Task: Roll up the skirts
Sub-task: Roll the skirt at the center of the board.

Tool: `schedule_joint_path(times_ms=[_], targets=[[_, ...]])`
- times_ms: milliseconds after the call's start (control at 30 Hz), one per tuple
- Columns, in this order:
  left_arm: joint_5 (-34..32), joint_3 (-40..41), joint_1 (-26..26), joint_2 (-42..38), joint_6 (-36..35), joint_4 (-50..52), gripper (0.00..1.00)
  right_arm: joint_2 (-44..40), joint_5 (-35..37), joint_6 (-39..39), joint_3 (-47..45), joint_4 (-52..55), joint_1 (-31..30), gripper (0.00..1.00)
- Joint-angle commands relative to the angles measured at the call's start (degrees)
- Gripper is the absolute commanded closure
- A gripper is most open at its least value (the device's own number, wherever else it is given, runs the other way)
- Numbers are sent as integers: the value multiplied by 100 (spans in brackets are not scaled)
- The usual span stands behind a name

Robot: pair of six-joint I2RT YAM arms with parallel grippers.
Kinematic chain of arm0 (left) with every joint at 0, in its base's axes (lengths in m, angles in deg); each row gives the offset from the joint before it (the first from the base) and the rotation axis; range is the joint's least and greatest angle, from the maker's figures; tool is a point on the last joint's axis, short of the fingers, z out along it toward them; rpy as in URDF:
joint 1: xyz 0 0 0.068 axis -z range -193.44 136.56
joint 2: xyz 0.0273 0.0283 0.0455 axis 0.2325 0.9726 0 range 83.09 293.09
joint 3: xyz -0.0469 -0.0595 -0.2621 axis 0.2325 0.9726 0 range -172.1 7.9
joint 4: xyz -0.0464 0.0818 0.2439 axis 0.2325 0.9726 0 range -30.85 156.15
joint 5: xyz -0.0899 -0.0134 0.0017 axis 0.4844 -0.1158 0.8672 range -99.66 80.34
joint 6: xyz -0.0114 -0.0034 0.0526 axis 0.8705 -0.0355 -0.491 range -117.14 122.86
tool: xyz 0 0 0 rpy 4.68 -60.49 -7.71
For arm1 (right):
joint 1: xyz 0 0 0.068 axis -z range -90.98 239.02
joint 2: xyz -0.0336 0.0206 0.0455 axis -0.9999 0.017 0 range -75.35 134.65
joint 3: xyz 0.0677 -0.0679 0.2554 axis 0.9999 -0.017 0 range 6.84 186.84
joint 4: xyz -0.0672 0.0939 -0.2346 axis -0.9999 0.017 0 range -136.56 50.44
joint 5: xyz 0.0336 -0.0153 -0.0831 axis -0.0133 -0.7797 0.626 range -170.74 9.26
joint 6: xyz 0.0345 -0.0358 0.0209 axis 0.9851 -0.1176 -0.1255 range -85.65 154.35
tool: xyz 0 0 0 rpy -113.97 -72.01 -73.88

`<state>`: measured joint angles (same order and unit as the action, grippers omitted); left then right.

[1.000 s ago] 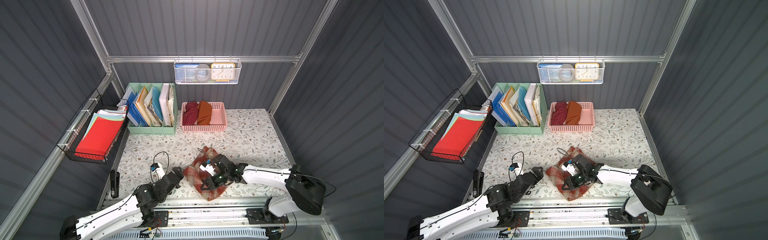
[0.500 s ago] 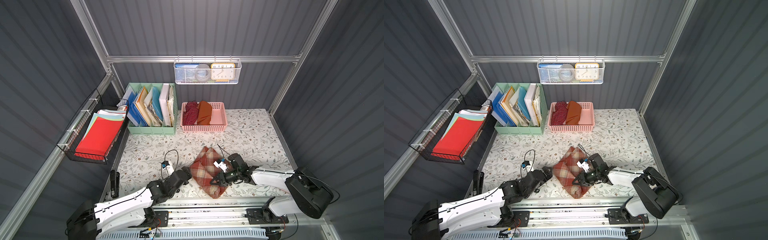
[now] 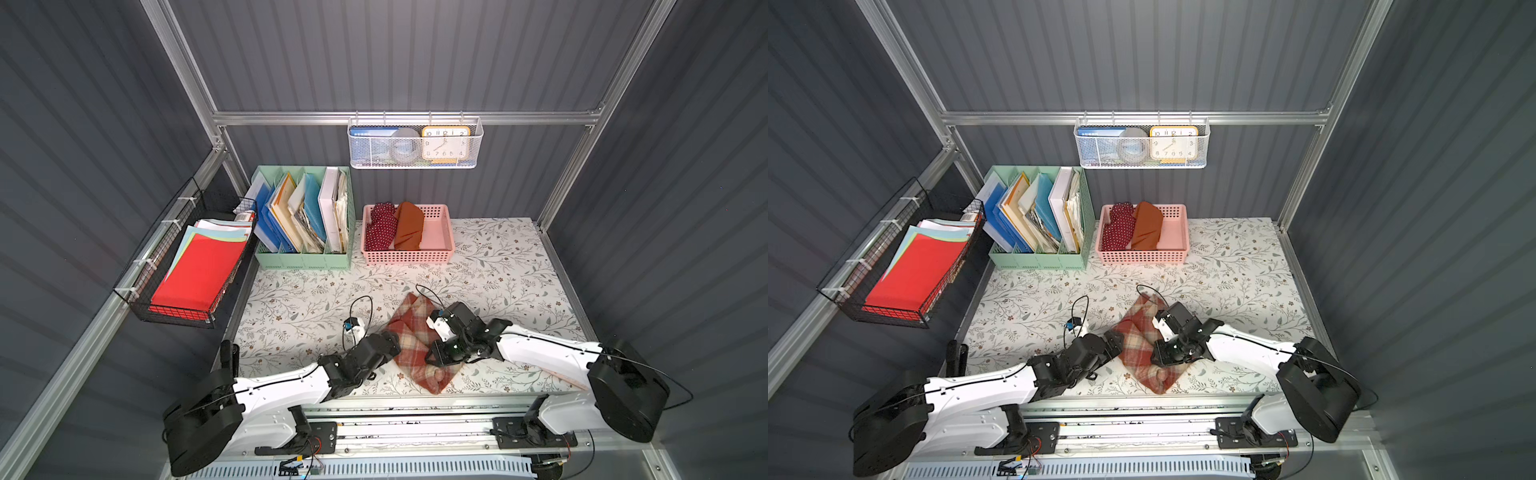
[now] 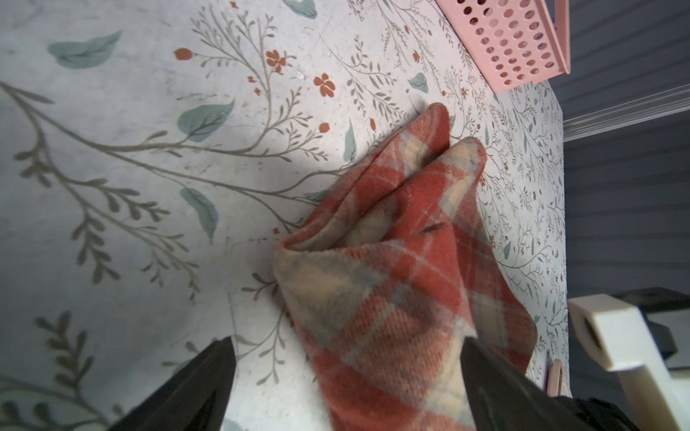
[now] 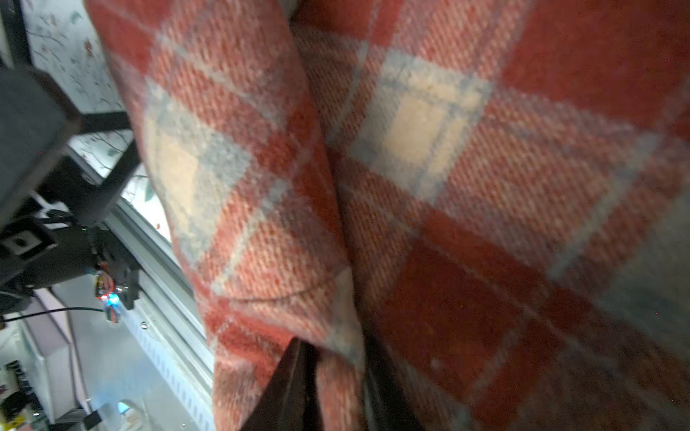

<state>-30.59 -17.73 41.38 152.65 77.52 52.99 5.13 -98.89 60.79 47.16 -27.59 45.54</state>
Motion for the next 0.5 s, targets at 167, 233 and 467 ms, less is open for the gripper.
schedule_joint_path(times_ms=[167,233,467], targets=[[94,-108,-15,923,-429,-1104,0,245,1952,112,173,1596,-283,72],[119,-144,-41,1157,-455,-1237,0,316,1917,90,157,1550,-283,72],[125,-30,-130,1534,-458,-1858,0,657,1745,35,193,1327,-285,72]])
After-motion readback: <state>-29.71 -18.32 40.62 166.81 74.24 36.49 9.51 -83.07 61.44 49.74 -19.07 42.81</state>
